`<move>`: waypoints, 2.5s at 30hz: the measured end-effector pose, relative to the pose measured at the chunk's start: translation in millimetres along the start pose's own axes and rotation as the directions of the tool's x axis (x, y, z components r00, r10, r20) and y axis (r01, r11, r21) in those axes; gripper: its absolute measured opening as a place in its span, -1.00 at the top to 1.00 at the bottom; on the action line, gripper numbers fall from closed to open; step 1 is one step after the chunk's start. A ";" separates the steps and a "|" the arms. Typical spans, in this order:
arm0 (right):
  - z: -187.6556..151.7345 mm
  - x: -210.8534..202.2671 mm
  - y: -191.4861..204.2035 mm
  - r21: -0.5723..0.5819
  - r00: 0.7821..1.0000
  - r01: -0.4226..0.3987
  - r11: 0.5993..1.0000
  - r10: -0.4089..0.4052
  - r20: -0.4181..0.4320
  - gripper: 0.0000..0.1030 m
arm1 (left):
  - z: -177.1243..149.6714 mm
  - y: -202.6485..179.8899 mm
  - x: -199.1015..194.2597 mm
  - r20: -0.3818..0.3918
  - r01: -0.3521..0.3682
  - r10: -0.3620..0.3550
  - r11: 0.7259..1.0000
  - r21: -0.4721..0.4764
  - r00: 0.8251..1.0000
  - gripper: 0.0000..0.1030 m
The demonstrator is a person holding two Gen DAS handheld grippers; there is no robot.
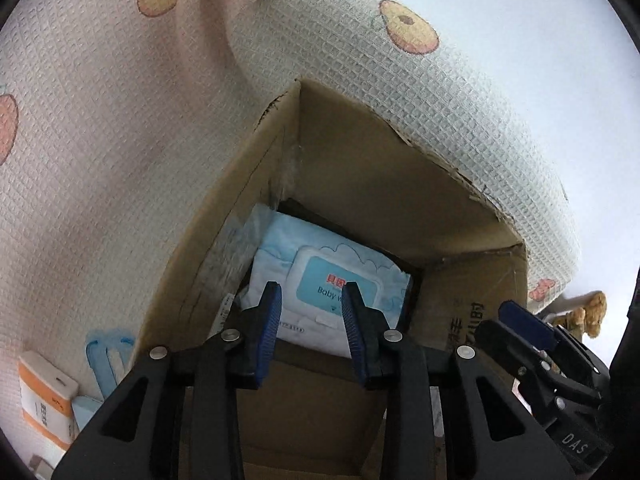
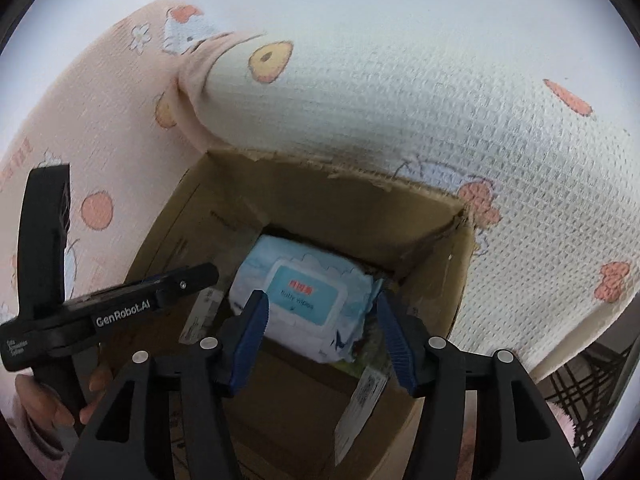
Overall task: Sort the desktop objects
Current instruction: 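Drop the baby wipes pack into the cardboard box by opening the right gripper, then move the open right gripper back to the pile toward the orange-and-white tissue pack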
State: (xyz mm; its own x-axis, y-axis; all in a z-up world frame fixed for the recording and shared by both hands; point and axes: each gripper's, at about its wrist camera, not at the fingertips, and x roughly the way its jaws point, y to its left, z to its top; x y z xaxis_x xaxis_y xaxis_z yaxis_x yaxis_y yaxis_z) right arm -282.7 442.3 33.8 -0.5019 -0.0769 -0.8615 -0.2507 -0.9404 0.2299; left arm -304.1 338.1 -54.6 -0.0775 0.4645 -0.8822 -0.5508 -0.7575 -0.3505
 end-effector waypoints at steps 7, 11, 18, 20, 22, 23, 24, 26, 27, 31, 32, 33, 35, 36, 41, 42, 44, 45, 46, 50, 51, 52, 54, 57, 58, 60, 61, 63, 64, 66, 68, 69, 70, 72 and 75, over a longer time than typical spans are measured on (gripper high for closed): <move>-20.2 -6.2 5.9 0.004 0.999 -0.040 0.999 0.040 -0.023 -0.06 | -17.4 -6.0 -18.9 0.047 -0.011 0.009 0.999 0.042 0.999 0.33; -27.5 -13.6 17.8 -0.018 0.998 -0.054 0.998 0.054 -0.015 -0.06 | -28.4 -16.5 -32.0 0.078 -0.046 0.039 0.996 0.083 0.996 0.27; -36.5 -39.9 30.5 -0.051 0.998 -0.051 0.997 0.053 0.028 -0.07 | -49.2 -25.9 -70.9 0.182 -0.036 0.020 0.996 0.082 0.983 -0.06; -41.0 -51.3 33.0 -0.063 0.998 -0.041 0.997 0.044 0.051 -0.09 | -57.8 -26.0 -87.6 0.232 -0.021 0.005 0.997 0.069 0.973 -0.08; -45.3 -60.1 34.0 -0.073 0.997 -0.042 0.996 0.047 0.064 -0.11 | -66.1 -25.6 -101.2 0.262 -0.019 0.003 0.998 0.062 0.965 -0.09; -48.1 -65.0 35.1 -0.077 0.996 -0.045 0.996 0.051 0.073 -0.12 | -71.0 -25.1 -108.5 0.277 -0.025 0.008 0.998 0.058 0.961 -0.10; -51.6 -70.0 36.7 -0.083 0.995 -0.048 0.995 0.055 0.083 -0.12 | -76.5 -25.1 -116.9 0.296 -0.035 0.017 0.998 0.056 0.955 -0.10; -58.5 -78.1 40.1 -0.097 0.993 -0.048 0.994 0.058 0.099 -0.13 | -87.7 -24.6 -128.8 0.332 -0.062 0.037 0.996 0.063 0.943 -0.11; -61.9 -81.9 41.7 -0.102 0.993 -0.052 0.993 0.063 0.105 -0.13 | -94.5 -24.5 -135.1 0.349 -0.081 0.051 0.994 0.072 0.936 -0.11; -77.4 -90.7 51.9 -0.125 0.988 -0.086 0.988 0.100 0.116 -0.14 | -121.8 -21.5 -154.6 0.404 -0.163 0.102 0.979 0.120 0.909 -0.12; -83.0 -92.1 56.3 -0.135 0.987 -0.092 0.987 0.109 0.120 -0.14 | -129.7 -20.3 -159.1 0.419 -0.190 0.118 0.972 0.135 0.900 -0.13; -85.6 -91.9 59.8 -0.143 0.986 -0.100 0.985 0.117 0.120 -0.14 | -137.5 -18.5 -162.8 0.430 -0.222 0.139 0.963 0.150 0.892 -0.14; -94.1 -91.8 67.1 -0.161 0.982 -0.131 0.978 0.150 0.114 -0.14 | -150.7 -14.9 -166.6 0.437 -0.284 0.186 0.944 0.170 0.880 -0.14; -99.7 -91.9 71.6 -0.171 0.979 -0.156 0.973 0.176 0.107 -0.14 | -157.3 -11.7 -167.5 0.433 -0.313 0.215 0.934 0.171 0.875 -0.14; -124.6 -95.4 90.8 -0.227 0.963 -0.223 0.948 0.250 0.099 -0.14 | -190.8 12.6 -175.6 0.413 -0.363 0.294 0.927 0.097 0.862 -0.14; -130.5 -96.4 94.6 -0.240 0.958 -0.241 0.941 0.269 0.096 -0.14 | -195.9 17.1 -177.1 0.414 -0.370 0.308 0.926 0.078 0.857 -0.14; -141.6 -98.4 100.7 -0.262 0.949 -0.272 0.926 0.304 0.088 -0.14 | -208.3 26.2 -183.3 0.416 -0.396 0.349 0.918 0.029 0.840 -0.14; -145.4 -98.9 103.0 -0.269 0.946 -0.280 0.922 0.312 0.084 -0.15 | -215.3 31.6 -187.3 0.415 -0.412 0.374 0.911 0.001 0.829 -0.14; -149.2 -99.3 105.3 -0.276 0.944 -0.288 0.917 0.320 0.080 -0.15 | -221.4 35.9 -191.4 0.414 -0.424 0.394 0.906 -0.023 0.821 -0.14; -171.5 -100.7 121.6 -0.337 0.924 -0.349 0.874 0.380 0.028 -0.16 | -249.2 60.7 -210.3 0.399 -0.446 0.461 0.885 -0.135 0.793 -0.15; -176.1 -101.1 125.4 -0.352 0.920 -0.359 0.864 0.390 0.019 -0.16 | -258.0 67.9 -214.8 0.392 -0.455 0.479 0.876 -0.159 0.786 -0.14; -182.0 -101.0 129.9 -0.371 0.916 -0.369 0.852 0.401 0.009 -0.16 | -265.1 73.6 -217.6 0.383 -0.463 0.494 0.868 -0.177 0.780 -0.14; -190.0 -99.6 136.1 -0.382 0.909 -0.388 0.838 0.417 -0.010 -0.17 | -282.1 87.3 -222.6 0.361 -0.481 0.526 0.850 -0.213 0.770 -0.14; -200.8 -94.2 144.7 -0.391 0.901 -0.413 0.823 0.432 -0.042 -0.18 | -304.4 107.0 -226.0 0.325 -0.494 0.552 0.833 -0.249 0.768 -0.15; -202.7 -91.9 147.6 -0.391 0.899 -0.418 0.820 0.434 -0.053 -0.18 | -310.1 113.8 -225.7 0.312 -0.496 0.559 0.828 -0.261 0.769 -0.15; -210.8 -85.3 156.4 -0.396 0.899 -0.425 0.814 0.430 -0.081 -0.18 | -322.5 130.6 -222.3 0.276 -0.500 0.571 0.817 -0.288 0.773 -0.15; -213.4 -83.1 159.6 -0.400 0.899 -0.427 0.811 0.429 -0.090 -0.18 | -327.4 137.9 -219.4 0.260 -0.504 0.579 0.809 -0.303 0.773 -0.15; -222.3 -76.1 169.4 -0.416 0.897 -0.436 0.798 0.426 -0.122 -0.18 | -337.0 153.6 -212.2 0.226 -0.498 0.582 0.800 -0.335 0.781 -0.15; -225.7 -73.2 173.0 -0.422 0.896 -0.439 0.794 0.423 -0.135 -0.18 | -340.5 160.3 -208.6 0.215 -0.484 0.571 0.803 -0.347 0.793 -0.14; -234.3 -62.9 182.7 -0.434 0.895 -0.443 0.785 0.413 -0.165 -0.18 | -345.9 172.6 -199.0 0.199 -0.444 0.536 0.817 -0.368 0.820 -0.15; -240.0 -52.3 191.0 -0.437 0.897 -0.441 0.784 0.399 -0.191 -0.18 | -348.2 181.1 -189.3 0.191 -0.413 0.506 0.829 -0.377 0.841 -0.14; -243.4 -44.4 196.1 -0.438 0.897 -0.441 0.783 0.388 -0.210 -0.18 | -348.7 184.8 -183.7 0.187 -0.400 0.491 0.835 -0.378 0.851 -0.14; -245.2 -38.5 199.7 -0.439 0.896 -0.443 0.782 0.382 -0.225 -0.18 | -348.2 188.1 -178.7 0.182 -0.391 0.481 0.839 -0.378 0.858 -0.14; -249.6 -25.2 208.3 -0.437 0.890 -0.455 0.776 0.382 -0.249 -0.12 | -347.3 194.3 -168.8 0.180 -0.367 0.457 0.850 -0.379 0.871 -0.14; -252.6 -8.2 219.8 -0.443 0.893 -0.448 0.777 0.366 -0.261 0.52 | -344.8 203.6 -156.1 0.181 -0.328 0.417 0.866 -0.378 0.891 -0.14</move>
State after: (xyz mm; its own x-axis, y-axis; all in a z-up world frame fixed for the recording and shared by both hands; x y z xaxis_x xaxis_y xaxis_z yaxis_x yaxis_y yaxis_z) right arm -124.5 152.5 -23.0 -0.3240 -0.4991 -0.8037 0.3969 -0.8428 0.3635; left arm -117.6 -46.8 -96.7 -0.4495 0.1809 -0.8748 -0.1370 -0.9817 -0.1327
